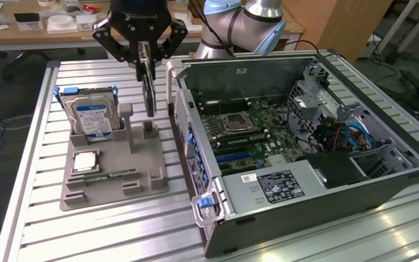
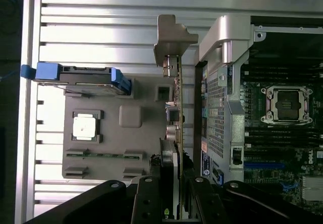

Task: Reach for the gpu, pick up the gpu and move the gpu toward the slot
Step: 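Reach for the gpu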

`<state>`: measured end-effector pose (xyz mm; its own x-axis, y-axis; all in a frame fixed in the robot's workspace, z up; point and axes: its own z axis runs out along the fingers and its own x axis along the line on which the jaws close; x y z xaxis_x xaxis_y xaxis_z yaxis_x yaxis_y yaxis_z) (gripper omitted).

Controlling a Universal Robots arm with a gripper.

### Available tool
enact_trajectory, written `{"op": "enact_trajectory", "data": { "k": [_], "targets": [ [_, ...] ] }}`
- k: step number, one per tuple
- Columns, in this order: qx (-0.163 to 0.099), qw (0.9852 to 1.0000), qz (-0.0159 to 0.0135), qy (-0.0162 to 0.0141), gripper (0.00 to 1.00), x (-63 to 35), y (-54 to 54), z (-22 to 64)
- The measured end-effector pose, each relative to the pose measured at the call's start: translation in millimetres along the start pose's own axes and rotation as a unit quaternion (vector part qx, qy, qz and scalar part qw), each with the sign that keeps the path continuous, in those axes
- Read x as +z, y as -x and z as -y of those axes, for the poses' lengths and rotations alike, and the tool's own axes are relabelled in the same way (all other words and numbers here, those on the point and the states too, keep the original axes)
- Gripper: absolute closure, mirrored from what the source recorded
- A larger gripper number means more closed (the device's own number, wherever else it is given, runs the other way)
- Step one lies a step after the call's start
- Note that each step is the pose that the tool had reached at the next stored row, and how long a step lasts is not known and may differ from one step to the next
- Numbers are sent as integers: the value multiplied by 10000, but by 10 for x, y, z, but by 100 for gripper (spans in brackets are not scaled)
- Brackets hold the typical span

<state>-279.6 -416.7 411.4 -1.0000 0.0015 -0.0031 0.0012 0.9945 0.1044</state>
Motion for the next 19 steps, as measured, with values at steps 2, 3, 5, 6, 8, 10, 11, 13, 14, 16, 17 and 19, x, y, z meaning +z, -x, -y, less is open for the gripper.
{"op": "enact_trajectory", "data": {
  "k": [2, 3, 5, 6, 8, 10, 11, 13, 14, 16, 17, 19],
  "targets": [
    [1, 10000, 1, 1, 73, 1, 25, 0],
    [1, 10000, 0, 1, 73, 1, 44, 0],
    [1, 10000, 1, 3, 73, 1, 91, 0],
    [1, 10000, 1, 4, 73, 2, 118, 0],
    [2, 10000, 1, 6, 73, 2, 176, -1],
    [1, 10000, 1, 7, 73, 2, 242, -1],
    [1, 10000, 1, 7, 73, 1, 277, 0],
    [1, 10000, 1, 10, 73, 2, 361, -1],
    [2, 10000, 1, 11, 73, 2, 398, -1],
    [1, 10000, 1, 13, 73, 3, 471, -1],
    [1, 10000, 1, 13, 73, 2, 509, -1],
    [2, 10000, 0, 15, 73, 2, 589, -1]
  ]
}}
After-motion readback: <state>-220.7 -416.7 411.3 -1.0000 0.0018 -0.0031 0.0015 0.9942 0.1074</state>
